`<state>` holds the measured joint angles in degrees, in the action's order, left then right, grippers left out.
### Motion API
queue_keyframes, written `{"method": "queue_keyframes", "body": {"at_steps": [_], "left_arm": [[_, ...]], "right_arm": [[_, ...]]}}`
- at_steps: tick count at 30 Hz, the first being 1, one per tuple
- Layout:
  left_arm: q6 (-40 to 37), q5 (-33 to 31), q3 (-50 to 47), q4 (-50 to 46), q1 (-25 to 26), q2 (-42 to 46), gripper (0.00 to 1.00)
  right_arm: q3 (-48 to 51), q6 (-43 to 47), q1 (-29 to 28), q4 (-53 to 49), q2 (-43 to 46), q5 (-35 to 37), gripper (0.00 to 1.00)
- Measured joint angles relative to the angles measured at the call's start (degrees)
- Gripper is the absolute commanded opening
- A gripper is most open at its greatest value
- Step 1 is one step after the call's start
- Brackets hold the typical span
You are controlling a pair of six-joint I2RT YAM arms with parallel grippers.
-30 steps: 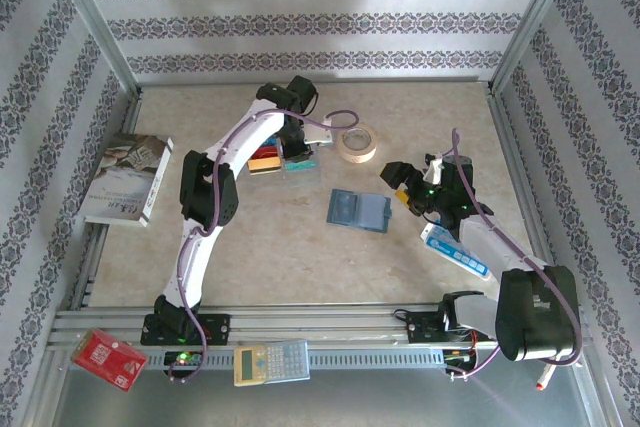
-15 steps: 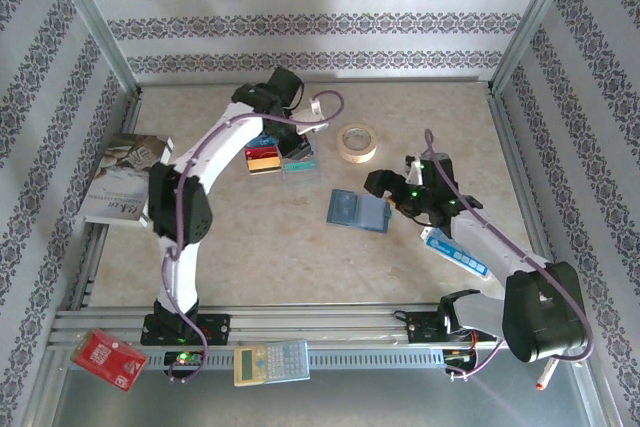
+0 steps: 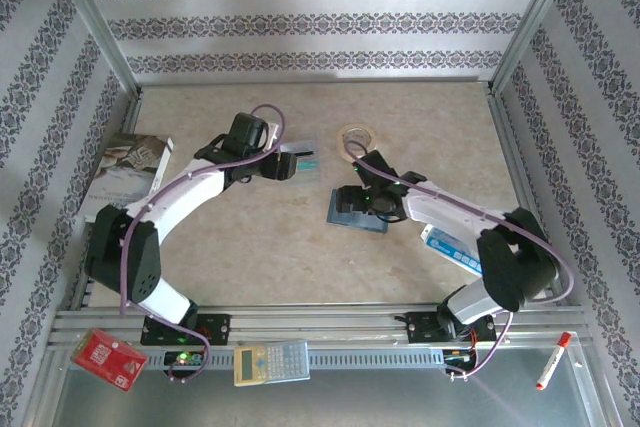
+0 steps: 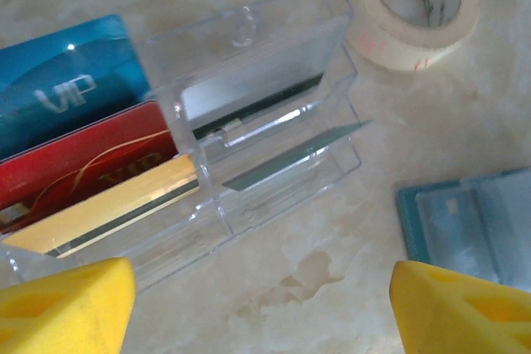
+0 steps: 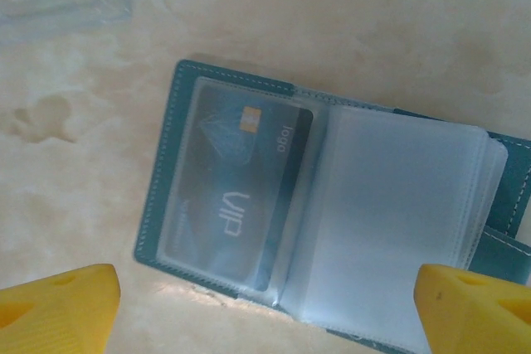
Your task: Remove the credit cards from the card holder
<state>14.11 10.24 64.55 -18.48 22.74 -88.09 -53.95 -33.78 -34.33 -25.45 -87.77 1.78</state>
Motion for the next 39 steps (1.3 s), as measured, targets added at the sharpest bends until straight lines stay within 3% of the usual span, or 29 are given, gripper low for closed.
{"method": "queue_keyframes", "body": {"at_steps": [4,6,9,16,25,39], "left_arm": [[6.36,0.94,-6.29,7.61,-0.33,4.74,0.79],[9.55,2.51,-8.61,11.19,-0.31,5.66,0.9],[14.58,3.96,-11.78,16.09,-0.33,5.75,0.94],[22.34,4.87,-13.84,17.7,-0.33,5.75,0.95],[26.73,10.8,-10.21,17.66,1.14,1.33,0.81],[38.6,20.48,-5.25,17.68,12.46,-13.62,0.43]], "right_arm": [[-2.12,0.28,-0.7,-2.32,-4.46,3.21,0.9],[-2.82,0.68,-0.7,-3.43,-6.12,4.52,0.9],[-4.15,1.22,-0.66,-4.72,-8.5,5.57,0.9],[-5.35,2.1,0.02,-5.4,-12.04,6.29,0.84],[-3.93,2.6,1.36,-4.02,-11.43,6.23,0.74],[-1.51,2.71,2.64,-0.04,-10.47,2.4,0.67]]}}
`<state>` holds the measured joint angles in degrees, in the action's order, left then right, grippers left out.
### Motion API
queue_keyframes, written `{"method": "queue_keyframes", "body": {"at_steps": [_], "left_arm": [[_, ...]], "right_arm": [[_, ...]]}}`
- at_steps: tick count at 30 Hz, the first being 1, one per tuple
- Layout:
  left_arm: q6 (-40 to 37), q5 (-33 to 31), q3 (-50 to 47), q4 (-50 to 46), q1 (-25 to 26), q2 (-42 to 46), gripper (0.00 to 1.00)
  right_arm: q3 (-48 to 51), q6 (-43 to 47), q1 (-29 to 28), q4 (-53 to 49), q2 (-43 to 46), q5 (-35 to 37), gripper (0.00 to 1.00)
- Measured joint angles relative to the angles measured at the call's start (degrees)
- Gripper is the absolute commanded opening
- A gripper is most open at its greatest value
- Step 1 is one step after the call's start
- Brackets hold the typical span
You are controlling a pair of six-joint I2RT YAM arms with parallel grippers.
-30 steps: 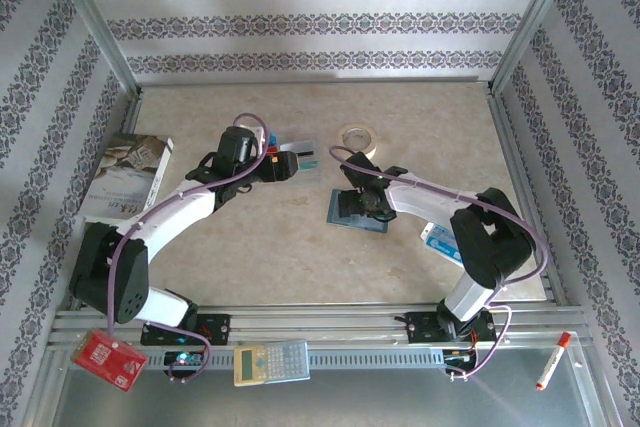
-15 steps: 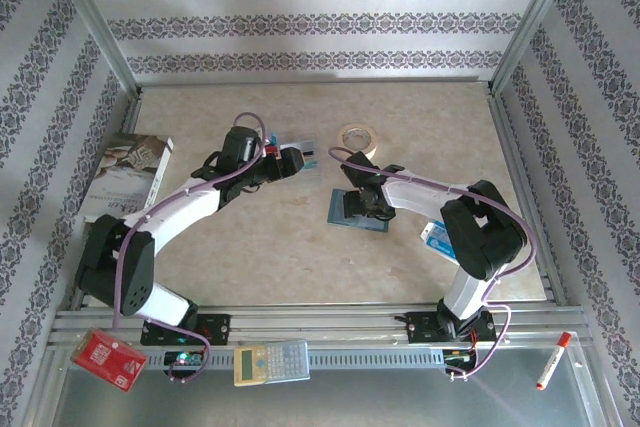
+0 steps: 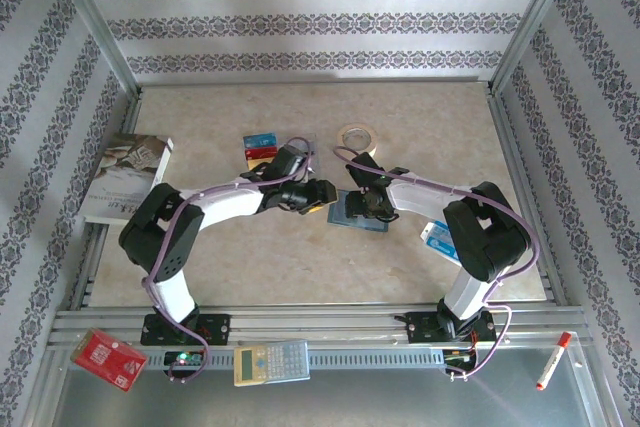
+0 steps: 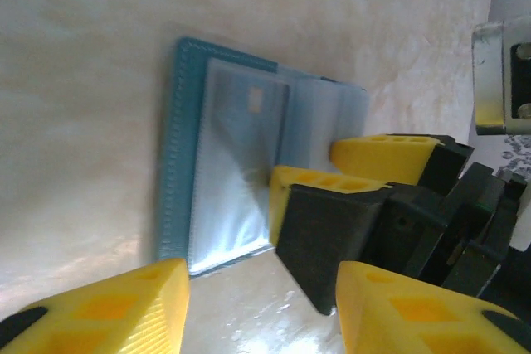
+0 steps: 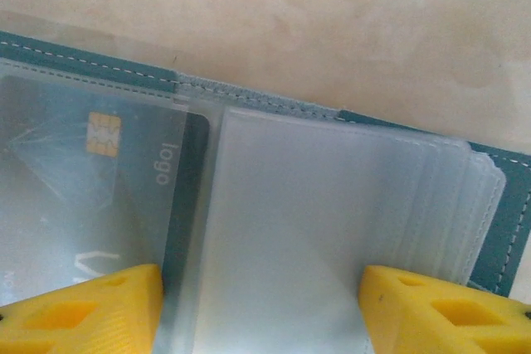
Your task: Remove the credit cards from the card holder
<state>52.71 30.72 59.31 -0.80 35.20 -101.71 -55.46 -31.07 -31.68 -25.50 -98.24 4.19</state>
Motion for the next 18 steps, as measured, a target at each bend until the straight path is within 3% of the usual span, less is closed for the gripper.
{"method": "queue_keyframes", "body": {"at_steps": [3,18], "left_arm": [[2.08,0.79,0.57,0.02,1.14,-1.9,0.38],[4.85,0.13,3.87,-2.36,2.12,-8.46,0.36]], "right_arm": [[0.17,0.0,0.2,0.15,0.15,-0.28,0.66],[0.59,0.0,0.83,0.57,0.39,-0.83,0.62]]}}
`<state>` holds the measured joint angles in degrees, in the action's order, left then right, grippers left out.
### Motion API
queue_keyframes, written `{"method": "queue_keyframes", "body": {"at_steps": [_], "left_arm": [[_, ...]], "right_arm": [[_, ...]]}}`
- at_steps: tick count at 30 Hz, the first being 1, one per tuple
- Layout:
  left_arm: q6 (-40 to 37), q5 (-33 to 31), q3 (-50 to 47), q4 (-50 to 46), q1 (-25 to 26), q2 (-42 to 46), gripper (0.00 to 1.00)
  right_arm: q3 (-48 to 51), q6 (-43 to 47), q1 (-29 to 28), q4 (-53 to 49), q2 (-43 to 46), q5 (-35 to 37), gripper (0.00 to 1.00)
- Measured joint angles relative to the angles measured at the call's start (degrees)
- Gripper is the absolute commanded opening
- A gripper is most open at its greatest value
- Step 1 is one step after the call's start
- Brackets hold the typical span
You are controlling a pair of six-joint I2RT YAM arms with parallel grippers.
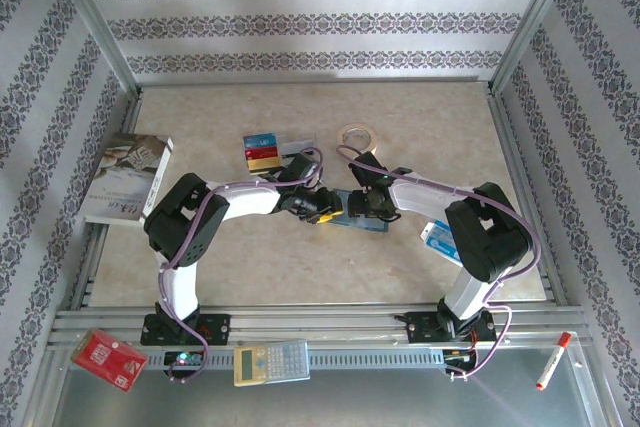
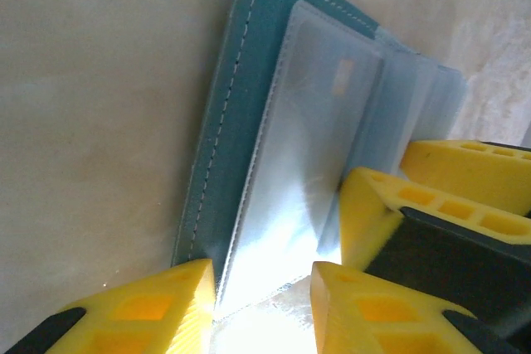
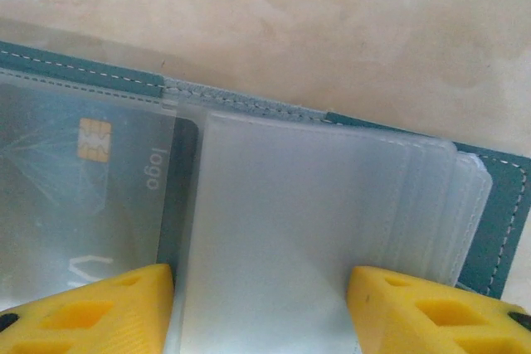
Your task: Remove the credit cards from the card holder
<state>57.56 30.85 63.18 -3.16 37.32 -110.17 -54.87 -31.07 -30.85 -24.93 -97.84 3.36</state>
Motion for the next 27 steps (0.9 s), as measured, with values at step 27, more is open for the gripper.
{"method": "queue_keyframes", "body": {"at_steps": [27], "left_arm": [[1.42,6.45,0.94,5.35,0.22,-2.14,0.18]], "right_arm": [[6.99,-2.23,7.23,5.81,7.04,-12.98,0.6]]}}
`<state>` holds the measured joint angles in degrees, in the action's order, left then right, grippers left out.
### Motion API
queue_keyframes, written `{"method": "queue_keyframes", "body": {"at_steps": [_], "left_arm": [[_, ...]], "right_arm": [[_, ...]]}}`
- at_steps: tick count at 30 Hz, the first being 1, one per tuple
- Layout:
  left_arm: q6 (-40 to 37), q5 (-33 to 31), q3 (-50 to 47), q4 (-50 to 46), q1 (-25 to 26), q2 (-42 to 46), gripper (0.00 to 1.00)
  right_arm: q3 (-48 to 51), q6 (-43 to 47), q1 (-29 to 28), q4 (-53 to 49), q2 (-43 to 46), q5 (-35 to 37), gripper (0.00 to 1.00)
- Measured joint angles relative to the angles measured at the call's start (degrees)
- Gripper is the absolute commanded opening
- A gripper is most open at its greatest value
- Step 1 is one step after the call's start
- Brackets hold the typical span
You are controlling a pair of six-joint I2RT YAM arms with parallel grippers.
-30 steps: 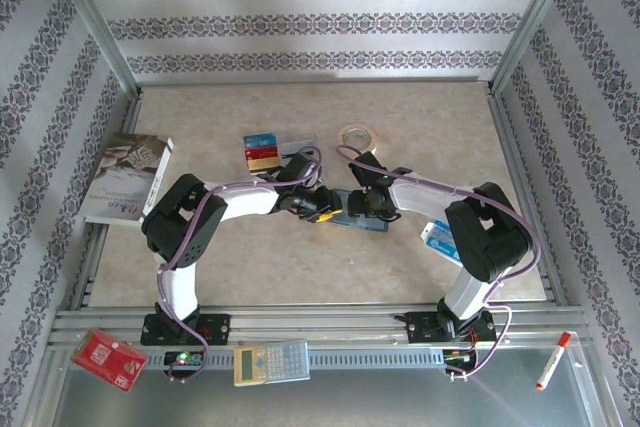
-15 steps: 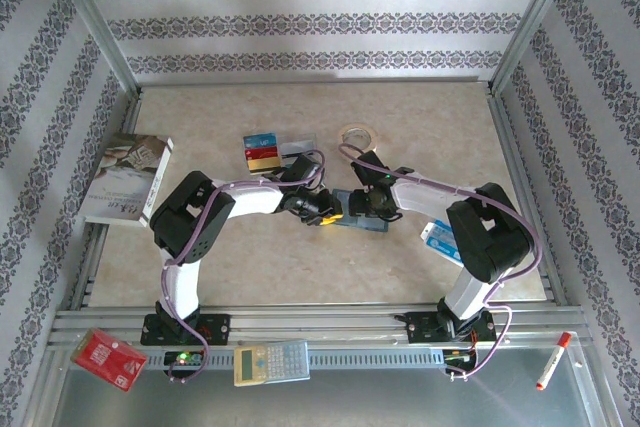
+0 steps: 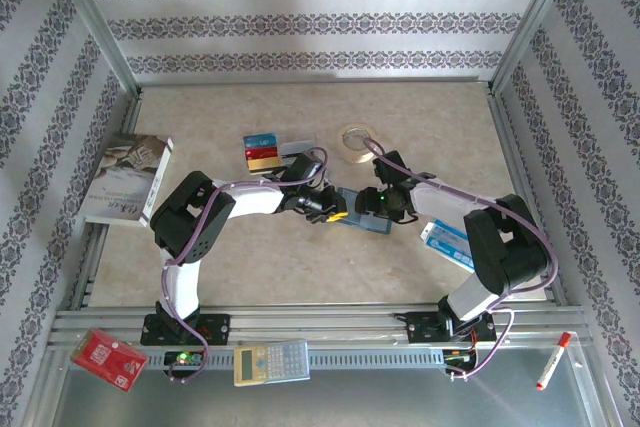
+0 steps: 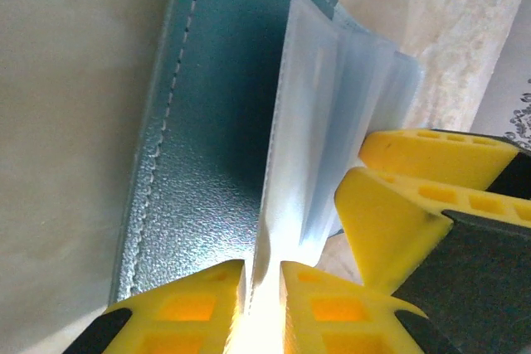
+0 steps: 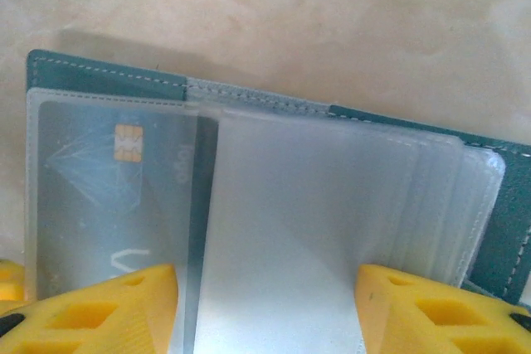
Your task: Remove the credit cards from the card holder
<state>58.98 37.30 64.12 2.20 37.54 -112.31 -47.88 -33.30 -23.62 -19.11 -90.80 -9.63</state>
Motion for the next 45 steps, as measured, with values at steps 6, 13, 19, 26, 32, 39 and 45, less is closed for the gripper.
{"method": "queue_keyframes", "body": {"at_steps": [6,13,19,26,32,39,45], "left_arm": [[-0.26,0.02,0.02,1.07,0.0,0.0,0.0],[-3.54,-2.32,0.44,-2.91,-0.15,1.01,0.0],[-9.99,-7.96,2.34,-14.93,-0.15,6.86,0.0],[-12.48,-8.22,4.15,-17.79,-0.13,8.52,0.35],[-10.62,-3.96,5.14,-11.56,0.02,5.86,0.42],[-7.85,-0.72,5.88,-6.03,0.76,0.9,0.43],[-5.75,1.92,6.29,-1.75,1.36,0.02,0.46]], "right_arm": [[1.09,-1.07,1.01,0.15,3.23,-1.92,0.61],[2.34,-1.62,2.16,0.13,8.68,-1.84,0.64],[2.64,-2.32,3.28,0.15,12.22,-1.73,0.64],[3.13,-2.62,4.02,0.17,13.97,-1.31,0.64],[3.56,-2.82,5.03,0.15,15.78,-1.14,0.64],[4.44,-2.97,6.32,0.11,18.71,-0.66,0.64],[4.46,-2.91,6.64,0.13,19.19,-0.52,0.62]]}}
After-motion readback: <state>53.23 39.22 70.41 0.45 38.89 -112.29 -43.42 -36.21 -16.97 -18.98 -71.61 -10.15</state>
